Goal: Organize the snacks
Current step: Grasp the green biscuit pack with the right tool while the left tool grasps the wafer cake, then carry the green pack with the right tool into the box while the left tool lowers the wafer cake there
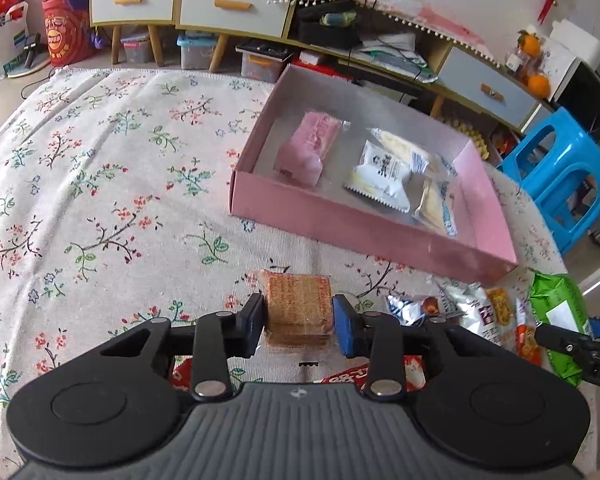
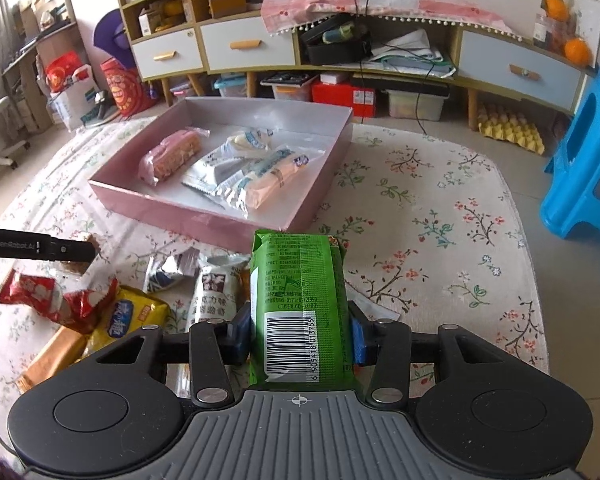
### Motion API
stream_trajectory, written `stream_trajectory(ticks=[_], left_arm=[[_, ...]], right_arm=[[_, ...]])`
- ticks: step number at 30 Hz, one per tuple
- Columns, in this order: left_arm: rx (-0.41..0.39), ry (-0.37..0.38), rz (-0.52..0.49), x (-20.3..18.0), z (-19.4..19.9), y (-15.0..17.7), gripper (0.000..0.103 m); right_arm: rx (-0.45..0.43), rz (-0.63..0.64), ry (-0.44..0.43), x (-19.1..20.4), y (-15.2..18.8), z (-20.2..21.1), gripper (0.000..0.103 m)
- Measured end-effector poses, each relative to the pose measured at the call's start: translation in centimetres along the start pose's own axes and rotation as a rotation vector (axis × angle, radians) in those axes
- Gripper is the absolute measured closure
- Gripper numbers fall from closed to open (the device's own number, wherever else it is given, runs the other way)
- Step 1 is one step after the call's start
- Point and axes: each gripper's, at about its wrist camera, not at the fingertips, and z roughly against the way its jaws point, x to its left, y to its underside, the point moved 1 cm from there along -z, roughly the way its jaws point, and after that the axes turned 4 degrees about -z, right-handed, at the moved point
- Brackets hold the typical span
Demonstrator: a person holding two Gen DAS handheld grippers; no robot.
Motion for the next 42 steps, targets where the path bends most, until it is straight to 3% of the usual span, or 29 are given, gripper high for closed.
stream_trajectory(ticks=[14,29,34,42], left_arm=[[-0.079,0.079,0.030,0.5,1.3,-2.5,0.069],[-0.138,0.221,0.031,-0.7,-1.7,-5.1,0.069],[-0.131,0.210,-0.010,-1.8,-2.9,-5.9,0.069],[-0.123,0.120,-0.132,-2.5,-4.9,-6.0,0.069]], right_arm=[[-0.047,-0.176,-0.056,1.3,-3.1,0.5,0.059],[-0.084,-0.583,-0.157,-1.5,-5.6,-2.3,0.059],[-0.103,-0.627,-0.190,-1.6,-6.3,-4.0,0.059],[-0.133,-0.590,-0.219,-0.4,-7.2,-6.3,0.059]])
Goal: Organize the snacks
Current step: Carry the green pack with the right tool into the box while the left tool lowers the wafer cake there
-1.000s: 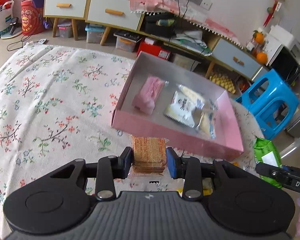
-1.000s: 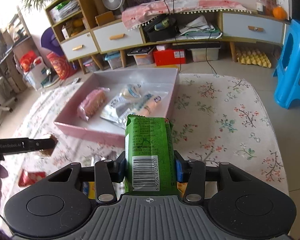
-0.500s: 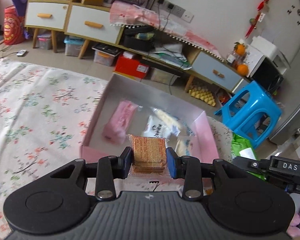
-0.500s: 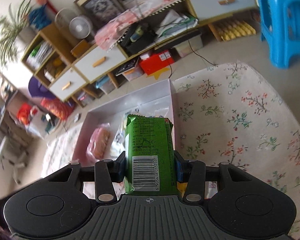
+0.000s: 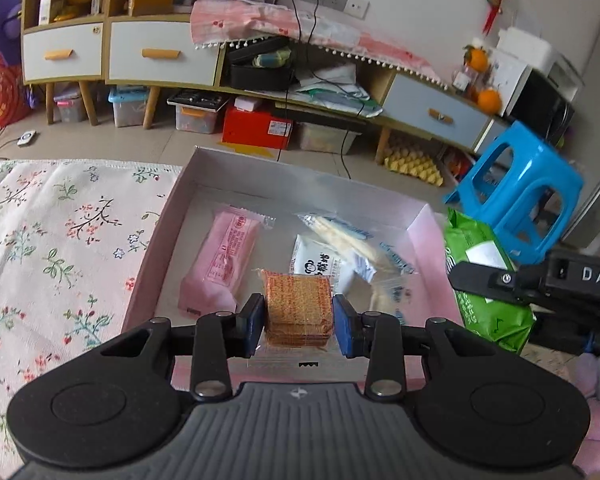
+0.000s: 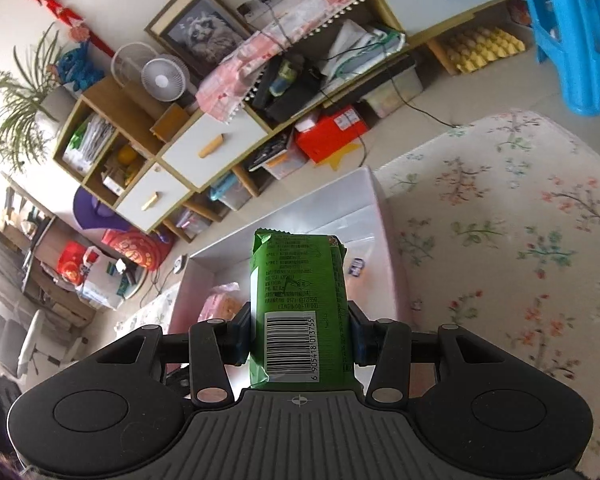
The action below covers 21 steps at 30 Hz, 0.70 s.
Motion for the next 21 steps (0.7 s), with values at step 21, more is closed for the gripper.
stream_trajectory(ticks=[21], left_arm=[[0.031,-0.026,-0.051,0.0,-1.4,0.7,0.070]], right_arm=[[0.019,0.098,0.012,0.3,1.0,-2.7,0.057]])
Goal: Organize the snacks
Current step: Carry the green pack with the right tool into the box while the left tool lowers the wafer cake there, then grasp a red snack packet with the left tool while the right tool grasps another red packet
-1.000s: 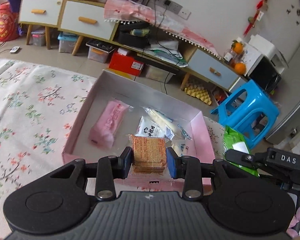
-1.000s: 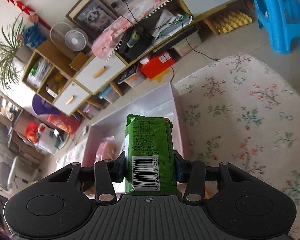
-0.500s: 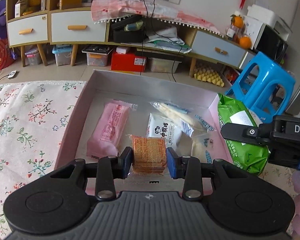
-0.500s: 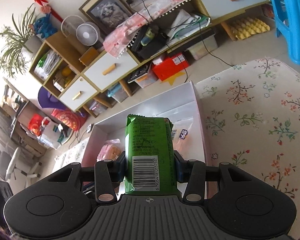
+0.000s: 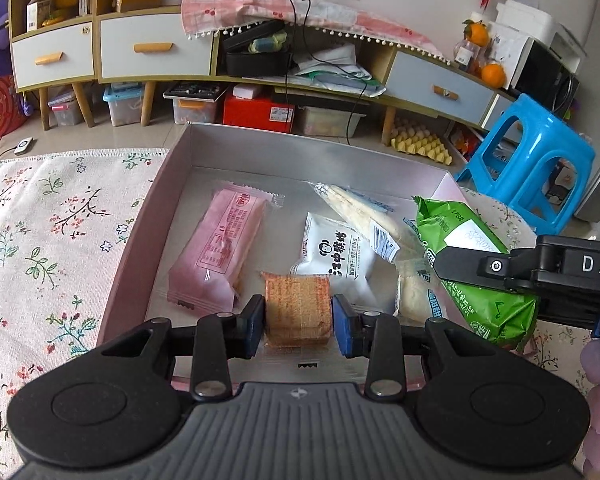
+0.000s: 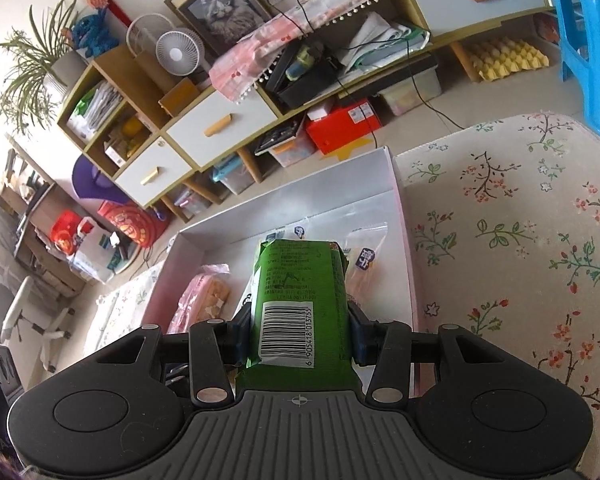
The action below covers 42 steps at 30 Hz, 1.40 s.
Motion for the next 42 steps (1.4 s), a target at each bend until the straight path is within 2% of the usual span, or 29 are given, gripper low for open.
stream_trajectory(ticks=[2,3,5,7,10,12,21,26,29,36,40,42], left_arm=[[-0.004,0.000,-0.001,-0.1,0.1,0.0,0.068],[-0.007,0.001,-0.001,-0.1,0.1,0.0,0.064],[-0.012,0.005,-0.002,-0.2,0.2,-0.1,0.055],[-0.018,0.012,-0.004,-0.2,0.5,-0.2,0.051],[-0.017,0.025,-0.001,-0.3,0.8,-0.2,0.043],[-0.017,0.021,-0.007,-0.5,1.1,-0.2,0.033],[-0.013,0.025,-0.018,-0.7,4.1,-0.1,0.010],[-0.001,-0.009,-0.043,-1.0,5.7,0.1,0.004],[0.007,-0.017,-0.055,-0.9,6.8,0.5,0.001],[0.052,-0.062,-0.059,0.4,8.8,1.8,0.000],[0.089,-0.113,-0.019,1.9,9.3,2.9,0.001],[0.091,-0.104,-0.001,2.7,9.5,3.8,0.001]], right_arm=[[0.001,-0.008,-0.002,-0.1,0.0,0.1,0.055],[0.000,-0.012,-0.003,-0.1,-0.1,0.2,0.053],[0.004,-0.026,-0.016,-0.3,-0.3,0.3,0.039],[-0.004,-0.042,-0.032,-0.4,-0.5,0.6,0.033],[-0.011,-0.042,-0.039,-0.3,-0.9,1.1,0.033],[-0.012,-0.031,-0.037,-0.2,-1.1,1.5,0.033],[0.003,0.054,-0.005,1.0,-0.9,4.6,0.019],[0.035,0.122,0.028,1.8,-0.1,6.1,0.012],[0.039,0.150,0.046,2.3,0.3,6.9,0.011],[0.072,0.208,0.075,3.7,1.9,8.6,0.010],[0.087,0.231,0.056,4.5,3.4,8.8,0.010],[0.097,0.252,0.041,4.9,4.4,8.7,0.010]])
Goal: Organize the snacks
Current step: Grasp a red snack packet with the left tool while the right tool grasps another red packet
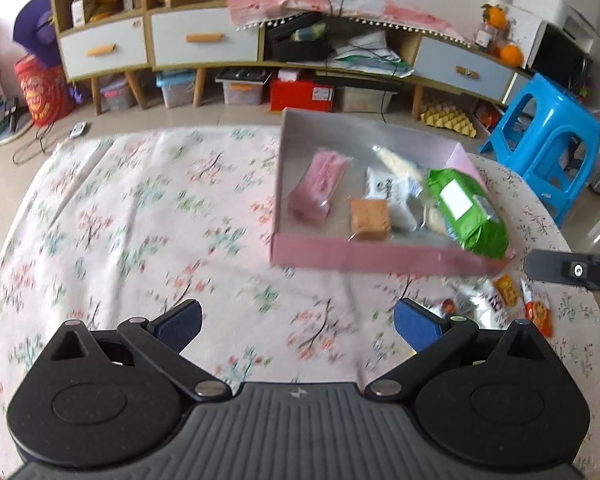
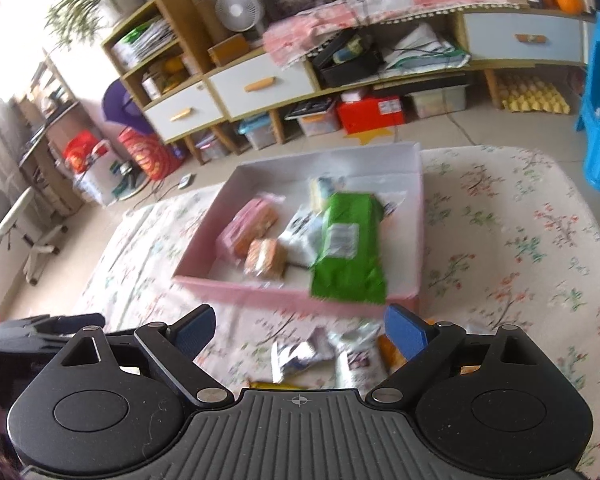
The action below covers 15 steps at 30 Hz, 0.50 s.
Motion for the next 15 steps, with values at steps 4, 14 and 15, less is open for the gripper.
stream_trajectory(ticks=[4,14,15], left_arm=[[0.046,-0.006,-0.034,0.9,-0.1,1.1,0.001],[0.090,0.109,-0.117,2.6,-0.1,3.5,0.009],[0.098,0.126,-0.141,2.6,-0.1,3.8,0.011]], right_arm=[[0.030,0.070,-0.027,1.2,1.7,-0.6,0.010],[0.040,0.237,-0.030,3.0,4.3,-1.9,0.010],[0.040,0.267,-0.030,3.3,4.7,-2.1,0.010]])
